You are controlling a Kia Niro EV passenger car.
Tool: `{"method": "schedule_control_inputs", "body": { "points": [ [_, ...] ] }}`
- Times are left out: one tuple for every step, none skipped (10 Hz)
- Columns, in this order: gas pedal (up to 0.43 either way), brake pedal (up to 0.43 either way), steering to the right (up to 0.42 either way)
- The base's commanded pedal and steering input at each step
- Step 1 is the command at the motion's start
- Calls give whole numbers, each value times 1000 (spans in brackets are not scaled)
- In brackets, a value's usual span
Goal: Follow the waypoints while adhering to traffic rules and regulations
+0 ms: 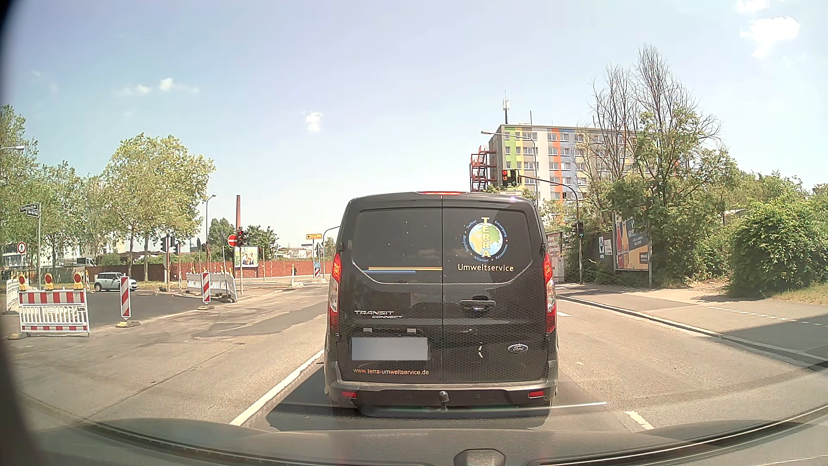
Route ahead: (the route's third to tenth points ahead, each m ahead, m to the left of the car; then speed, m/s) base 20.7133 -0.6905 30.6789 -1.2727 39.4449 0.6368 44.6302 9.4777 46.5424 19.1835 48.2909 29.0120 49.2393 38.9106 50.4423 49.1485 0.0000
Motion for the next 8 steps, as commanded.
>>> {"method": "schedule_control_inputs", "body": {
  "points": [
    [0, 311, -18],
    [0, 311, -18],
    [0, 305, -18],
    [0, 305, -18],
    [0, 311, -18],
    [0, 311, -18],
    [0, 311, -17],
    [0, 305, -18]
  ]
}}
